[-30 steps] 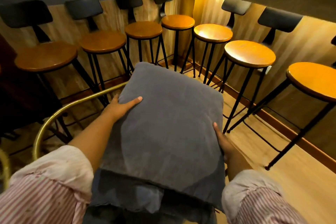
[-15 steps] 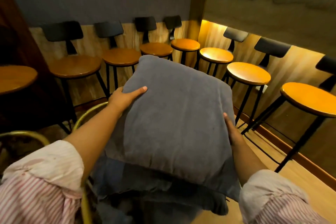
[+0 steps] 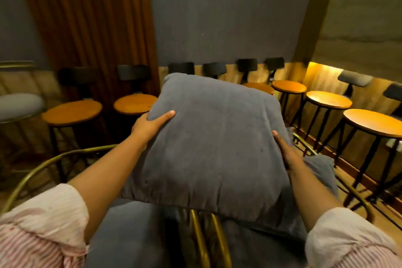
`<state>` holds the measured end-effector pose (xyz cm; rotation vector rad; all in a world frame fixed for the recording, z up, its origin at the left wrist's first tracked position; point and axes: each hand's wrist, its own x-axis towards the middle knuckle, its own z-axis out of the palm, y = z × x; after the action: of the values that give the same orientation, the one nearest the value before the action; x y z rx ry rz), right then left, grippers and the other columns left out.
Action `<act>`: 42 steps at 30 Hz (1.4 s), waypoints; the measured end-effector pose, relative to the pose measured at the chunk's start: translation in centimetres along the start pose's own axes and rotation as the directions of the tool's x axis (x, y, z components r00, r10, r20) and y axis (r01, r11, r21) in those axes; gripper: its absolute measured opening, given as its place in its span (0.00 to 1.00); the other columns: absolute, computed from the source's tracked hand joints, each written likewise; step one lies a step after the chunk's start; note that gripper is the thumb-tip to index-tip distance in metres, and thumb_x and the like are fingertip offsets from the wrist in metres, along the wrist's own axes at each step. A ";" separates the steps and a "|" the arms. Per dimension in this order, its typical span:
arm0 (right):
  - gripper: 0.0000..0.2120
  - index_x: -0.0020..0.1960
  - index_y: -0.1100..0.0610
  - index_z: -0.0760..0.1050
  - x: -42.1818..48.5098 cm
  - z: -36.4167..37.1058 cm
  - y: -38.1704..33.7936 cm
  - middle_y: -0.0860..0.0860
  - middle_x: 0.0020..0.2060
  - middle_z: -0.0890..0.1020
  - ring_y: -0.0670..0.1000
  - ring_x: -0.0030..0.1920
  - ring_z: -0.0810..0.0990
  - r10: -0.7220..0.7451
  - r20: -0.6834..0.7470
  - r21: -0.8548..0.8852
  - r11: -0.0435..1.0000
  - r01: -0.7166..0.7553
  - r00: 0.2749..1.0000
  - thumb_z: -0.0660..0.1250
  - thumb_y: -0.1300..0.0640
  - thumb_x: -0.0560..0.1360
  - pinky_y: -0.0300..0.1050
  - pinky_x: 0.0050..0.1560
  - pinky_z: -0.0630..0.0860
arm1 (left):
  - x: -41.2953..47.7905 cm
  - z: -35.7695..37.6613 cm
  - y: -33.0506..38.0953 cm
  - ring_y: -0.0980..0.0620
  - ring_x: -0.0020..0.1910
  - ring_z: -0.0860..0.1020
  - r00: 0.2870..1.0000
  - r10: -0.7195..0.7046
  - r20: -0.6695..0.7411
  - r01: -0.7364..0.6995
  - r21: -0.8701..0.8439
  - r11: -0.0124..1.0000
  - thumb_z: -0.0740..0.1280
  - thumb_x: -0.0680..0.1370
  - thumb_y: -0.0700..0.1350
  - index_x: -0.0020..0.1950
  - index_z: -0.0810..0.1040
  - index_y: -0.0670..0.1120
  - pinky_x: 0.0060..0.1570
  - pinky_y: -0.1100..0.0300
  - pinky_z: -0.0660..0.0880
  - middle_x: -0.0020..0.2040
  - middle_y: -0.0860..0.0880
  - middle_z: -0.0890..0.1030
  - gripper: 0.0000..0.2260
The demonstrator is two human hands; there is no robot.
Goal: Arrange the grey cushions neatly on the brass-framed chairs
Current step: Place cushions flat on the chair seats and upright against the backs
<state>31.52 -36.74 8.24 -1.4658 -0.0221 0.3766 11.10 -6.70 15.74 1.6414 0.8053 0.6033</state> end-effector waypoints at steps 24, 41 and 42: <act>0.46 0.68 0.53 0.70 0.5 28.5 3.7 0.51 0.54 0.81 0.54 0.51 0.79 0.065 0.559 -0.054 0.998 -0.042 0.827 0.80 0.39 0.54 0.53 0.48 0.77 | 0.2 -23.9 -11.1 0.44 0.60 0.77 0.911 -0.233 -0.341 0.202 -0.125 0.971 0.80 0.63 0.48 0.68 0.73 0.47 0.58 0.50 0.73 0.63 0.46 0.79 0.35; 0.63 0.73 0.48 0.64 13.1 46.1 15.5 0.50 0.68 0.74 0.56 0.68 0.72 0.115 0.421 0.047 0.988 -0.148 0.900 0.80 0.33 0.42 0.62 0.70 0.66 | 25.7 -28.3 -25.1 0.40 0.75 0.62 0.852 -0.499 -0.158 0.385 -0.455 0.803 0.68 0.75 0.52 0.77 0.54 0.50 0.70 0.33 0.58 0.77 0.46 0.63 0.36; 0.63 0.73 0.48 0.63 13.6 46.4 16.5 0.50 0.68 0.74 0.56 0.68 0.72 0.105 0.413 0.051 0.989 -0.139 0.905 0.80 0.33 0.42 0.62 0.70 0.65 | 26.3 -28.0 -25.9 0.40 0.75 0.61 0.846 -0.507 -0.164 0.386 -0.466 0.796 0.68 0.74 0.53 0.78 0.53 0.50 0.70 0.33 0.57 0.77 0.46 0.62 0.37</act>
<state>29.27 12.44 -5.34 -1.2906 -0.2505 0.7762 1.80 33.97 -4.37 0.9280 1.1478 0.6177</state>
